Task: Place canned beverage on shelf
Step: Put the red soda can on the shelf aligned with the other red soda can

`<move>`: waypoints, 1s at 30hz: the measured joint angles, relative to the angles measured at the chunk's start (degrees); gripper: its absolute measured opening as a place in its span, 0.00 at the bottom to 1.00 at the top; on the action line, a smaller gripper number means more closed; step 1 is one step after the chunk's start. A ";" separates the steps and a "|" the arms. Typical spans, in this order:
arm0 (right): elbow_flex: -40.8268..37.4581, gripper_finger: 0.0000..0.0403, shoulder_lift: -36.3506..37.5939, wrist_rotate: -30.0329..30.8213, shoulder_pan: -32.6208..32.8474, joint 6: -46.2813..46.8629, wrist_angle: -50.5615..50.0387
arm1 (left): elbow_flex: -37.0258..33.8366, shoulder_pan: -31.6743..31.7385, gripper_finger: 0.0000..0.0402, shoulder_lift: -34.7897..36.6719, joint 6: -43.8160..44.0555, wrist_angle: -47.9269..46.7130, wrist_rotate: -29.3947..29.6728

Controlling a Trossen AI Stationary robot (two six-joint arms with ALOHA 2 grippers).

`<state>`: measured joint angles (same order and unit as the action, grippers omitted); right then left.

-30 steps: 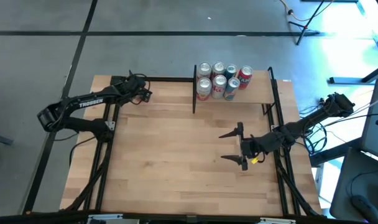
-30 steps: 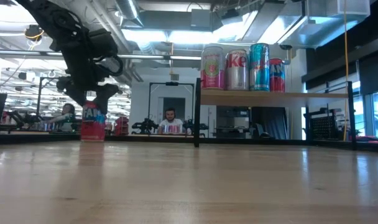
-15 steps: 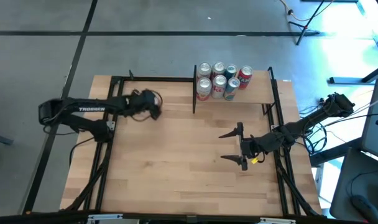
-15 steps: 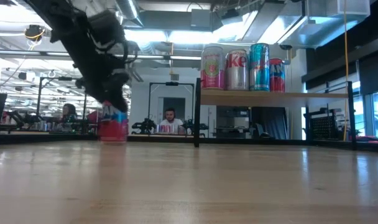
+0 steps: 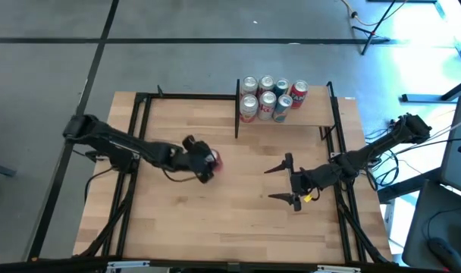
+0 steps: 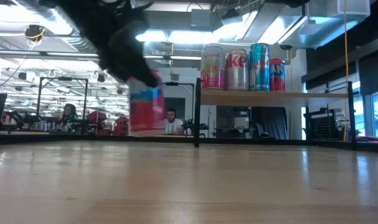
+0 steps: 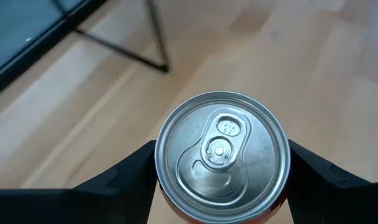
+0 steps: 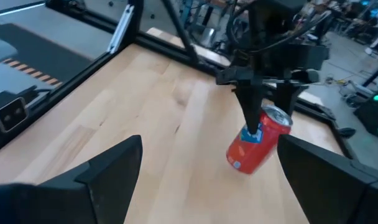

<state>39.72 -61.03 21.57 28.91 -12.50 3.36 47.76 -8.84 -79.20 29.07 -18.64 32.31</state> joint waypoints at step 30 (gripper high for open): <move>-0.11 0.89 -3.00 -2.01 10.32 13.77 -6.38 | 35.75 -10.22 0.82 -34.22 4.26 -0.43 -12.76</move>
<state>39.62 -64.03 19.56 39.22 1.28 -3.01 83.50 -19.06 -113.43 33.33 -19.06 19.55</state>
